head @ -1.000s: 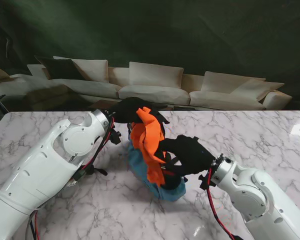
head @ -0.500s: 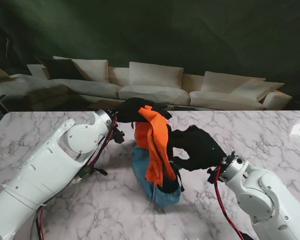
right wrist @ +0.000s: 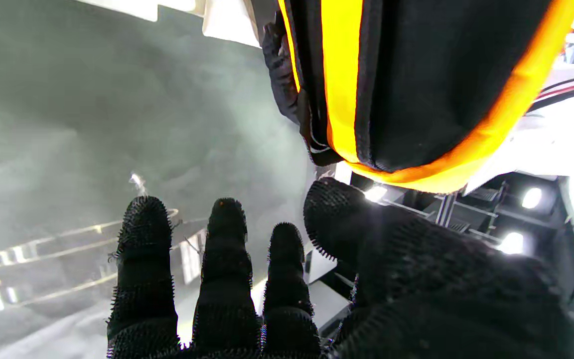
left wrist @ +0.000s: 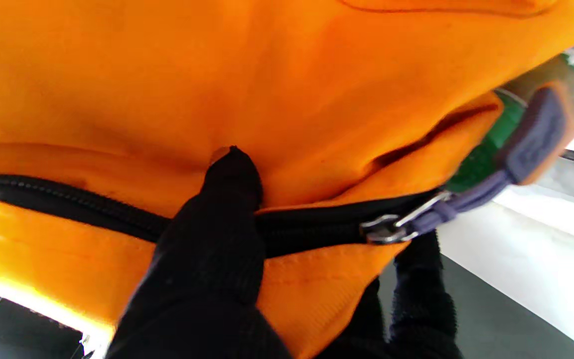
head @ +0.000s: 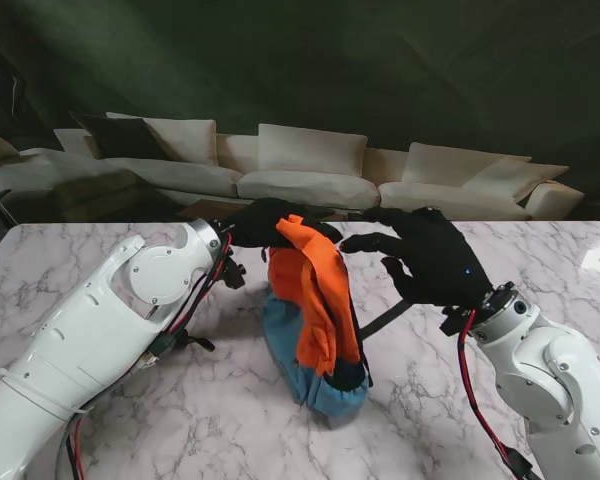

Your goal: Put the umbrella and water cup into the side pockets of the backpack

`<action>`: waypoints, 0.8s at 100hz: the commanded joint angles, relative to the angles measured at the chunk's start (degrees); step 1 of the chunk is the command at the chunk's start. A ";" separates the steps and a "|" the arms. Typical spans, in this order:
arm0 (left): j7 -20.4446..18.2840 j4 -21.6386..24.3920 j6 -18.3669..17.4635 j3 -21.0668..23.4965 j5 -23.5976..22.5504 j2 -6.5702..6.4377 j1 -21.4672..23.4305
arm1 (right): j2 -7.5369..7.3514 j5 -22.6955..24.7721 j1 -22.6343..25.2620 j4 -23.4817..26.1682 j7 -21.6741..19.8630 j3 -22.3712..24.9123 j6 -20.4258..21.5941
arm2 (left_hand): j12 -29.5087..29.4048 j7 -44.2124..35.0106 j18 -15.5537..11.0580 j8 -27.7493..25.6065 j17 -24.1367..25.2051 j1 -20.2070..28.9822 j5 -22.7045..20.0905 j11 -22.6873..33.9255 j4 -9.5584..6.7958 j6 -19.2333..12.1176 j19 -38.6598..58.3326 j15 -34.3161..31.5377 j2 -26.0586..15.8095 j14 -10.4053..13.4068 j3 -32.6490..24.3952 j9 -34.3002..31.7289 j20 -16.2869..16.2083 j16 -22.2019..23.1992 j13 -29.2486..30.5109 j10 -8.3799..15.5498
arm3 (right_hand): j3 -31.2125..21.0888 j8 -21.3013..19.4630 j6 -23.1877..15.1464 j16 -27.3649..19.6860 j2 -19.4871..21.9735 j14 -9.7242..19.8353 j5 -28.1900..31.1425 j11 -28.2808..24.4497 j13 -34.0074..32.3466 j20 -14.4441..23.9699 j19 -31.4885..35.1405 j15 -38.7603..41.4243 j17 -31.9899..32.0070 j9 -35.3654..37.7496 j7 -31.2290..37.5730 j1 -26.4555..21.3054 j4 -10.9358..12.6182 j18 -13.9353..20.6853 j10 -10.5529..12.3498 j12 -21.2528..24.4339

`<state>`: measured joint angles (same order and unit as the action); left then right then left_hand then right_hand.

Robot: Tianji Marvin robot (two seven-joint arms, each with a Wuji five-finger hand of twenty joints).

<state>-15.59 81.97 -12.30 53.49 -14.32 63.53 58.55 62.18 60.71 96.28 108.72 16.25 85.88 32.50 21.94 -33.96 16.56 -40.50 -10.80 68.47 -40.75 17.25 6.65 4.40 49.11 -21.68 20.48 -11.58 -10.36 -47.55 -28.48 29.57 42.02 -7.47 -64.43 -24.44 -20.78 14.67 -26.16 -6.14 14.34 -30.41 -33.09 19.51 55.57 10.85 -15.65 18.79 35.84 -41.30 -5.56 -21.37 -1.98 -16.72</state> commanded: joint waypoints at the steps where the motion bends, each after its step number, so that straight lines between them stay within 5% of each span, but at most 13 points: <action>1: -1.13 0.32 0.39 -0.51 0.76 0.33 -0.82 | -0.18 0.38 -2.10 0.10 -0.13 -1.16 1.53 | 0.74 -21.82 1.31 -8.22 0.76 5.50 -7.47 -0.02 -4.91 -2.76 -1.24 0.34 -15.77 -0.18 -12.82 0.64 -1.57 0.25 0.13 1.04 | -4.79 -0.34 -2.64 -2.68 -1.82 -0.47 -2.28 1.59 3.61 -2.24 -2.84 -2.20 2.63 -3.49 -0.94 -3.31 1.83 -1.52 1.03 0.75; 41: -2.89 -0.27 0.98 -1.32 2.14 0.22 -1.85 | -1.89 3.84 -13.29 -5.23 -6.55 -11.59 5.88 | 0.77 -20.98 0.97 -7.93 0.76 5.50 -7.04 -0.14 -5.12 -2.60 -1.74 0.57 -15.88 -0.30 -12.60 0.24 -1.67 0.22 0.15 0.78 | -14.31 0.92 -5.02 -7.04 -6.96 0.04 -0.27 5.34 12.69 -9.18 -8.06 -4.19 11.44 -8.46 -3.94 -2.97 3.11 3.00 -0.27 3.18; 51: -3.51 -0.26 0.87 -1.28 2.47 0.07 -1.80 | -2.18 4.69 -15.52 -7.18 -7.23 -14.16 5.43 | 0.77 -20.76 0.97 -7.81 0.75 5.50 -6.94 -0.20 -5.15 -2.63 -1.78 0.60 -15.92 -0.30 -12.59 0.20 -1.71 0.22 0.14 0.70 | -15.36 1.79 -5.40 -7.39 -7.17 -0.15 2.86 6.69 13.50 -10.19 -8.82 -4.61 12.22 -8.61 -4.05 -3.90 3.14 2.78 -0.96 3.75; 60: -3.74 -0.29 0.64 -1.27 2.70 0.01 -1.70 | -2.44 5.45 -17.04 -8.52 -8.03 -15.78 4.34 | 0.76 -20.07 0.89 -7.44 0.63 5.50 -6.63 -0.24 -5.17 -2.69 -1.76 0.61 -15.94 -0.33 -12.32 0.05 -1.78 0.22 0.27 0.58 | -16.09 0.44 -7.34 -7.60 -7.34 -0.07 12.39 7.36 14.10 -10.63 -9.22 -4.96 12.63 -8.59 0.44 -4.45 3.10 2.89 -0.93 4.04; 69: -3.66 -0.39 0.51 -1.15 3.12 0.07 -1.55 | -2.54 5.12 -18.39 -9.96 -9.25 -16.87 3.78 | 0.82 -19.65 0.85 -7.19 0.59 5.50 -6.52 -0.16 -5.22 -2.69 -1.76 0.62 -16.02 -0.25 -12.22 -0.11 -1.86 0.23 0.31 1.94 | -15.43 -1.80 -7.44 -7.79 -6.49 1.05 18.31 4.89 13.35 -11.19 -9.04 -5.05 12.42 -7.81 5.48 -3.33 2.46 3.27 2.30 2.76; 80: -3.84 -0.42 0.54 -0.99 3.52 0.04 -1.39 | -2.29 2.96 -19.43 -11.96 -9.42 -17.75 4.54 | 0.87 -19.15 0.85 -6.87 0.59 5.50 -6.38 -0.10 -5.25 -2.78 -1.79 0.64 -16.06 -0.34 -12.07 0.01 -1.93 0.24 0.31 1.40 | -11.96 -3.73 -5.85 -7.63 -3.67 4.62 25.45 2.44 9.00 -11.41 -8.65 -4.56 11.35 1.74 9.09 -2.67 1.81 4.65 10.99 1.65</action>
<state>-18.36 80.99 -11.45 52.55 -11.32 63.33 57.13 59.77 64.24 77.28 99.07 6.93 68.47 36.79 21.94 -33.96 16.60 -40.90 -10.71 68.90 -40.19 17.25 6.65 5.66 47.58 -21.01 20.20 -12.02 -11.04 -47.55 -28.52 29.57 42.01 -7.48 -77.50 -26.24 -27.30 8.77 -31.81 -3.64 34.59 -26.88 -21.68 9.07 47.45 7.52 -4.13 16.93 42.49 -42.52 -2.36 -18.58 5.32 -14.49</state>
